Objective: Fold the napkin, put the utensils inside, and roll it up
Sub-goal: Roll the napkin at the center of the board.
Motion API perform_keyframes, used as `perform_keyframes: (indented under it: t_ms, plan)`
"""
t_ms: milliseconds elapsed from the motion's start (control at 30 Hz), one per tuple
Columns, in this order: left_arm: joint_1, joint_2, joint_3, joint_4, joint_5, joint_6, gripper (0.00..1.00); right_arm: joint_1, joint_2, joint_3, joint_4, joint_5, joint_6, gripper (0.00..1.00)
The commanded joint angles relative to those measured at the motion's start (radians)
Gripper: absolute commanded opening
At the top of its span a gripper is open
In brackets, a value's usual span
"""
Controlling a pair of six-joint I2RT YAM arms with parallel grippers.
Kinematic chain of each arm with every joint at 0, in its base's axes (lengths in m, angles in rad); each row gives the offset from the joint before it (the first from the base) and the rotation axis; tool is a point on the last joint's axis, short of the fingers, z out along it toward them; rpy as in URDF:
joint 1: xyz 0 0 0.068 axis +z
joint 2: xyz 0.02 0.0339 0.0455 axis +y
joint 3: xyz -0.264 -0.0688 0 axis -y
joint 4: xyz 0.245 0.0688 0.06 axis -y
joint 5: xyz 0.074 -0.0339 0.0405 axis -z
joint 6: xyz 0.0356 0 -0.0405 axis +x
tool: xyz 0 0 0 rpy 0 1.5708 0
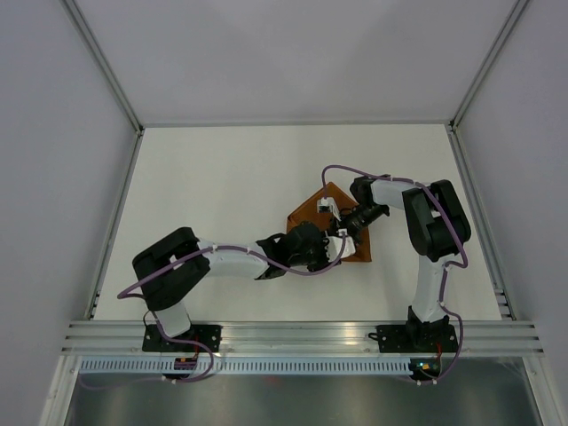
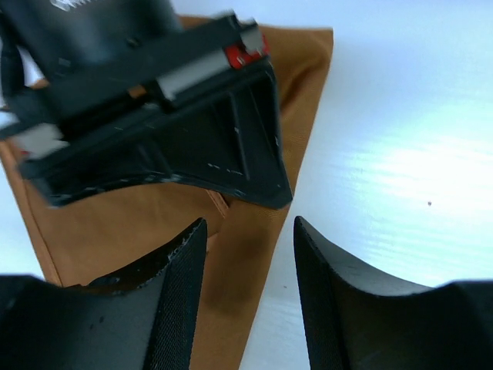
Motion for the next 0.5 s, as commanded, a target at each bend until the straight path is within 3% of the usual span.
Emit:
perform_keyframes:
  t_ms: [0, 467]
  plan:
    - [-0.005, 0.031, 0.027, -0.003, 0.006, 0.102, 0.55, 0.004, 0.069, -0.030, 0.059, 0.164, -0.051, 0.04]
    - [-0.008, 0.133, 0.034, -0.002, 0.001, 0.178, 0.58, 0.004, 0.078, -0.020, 0.050, 0.165, -0.051, 0.04]
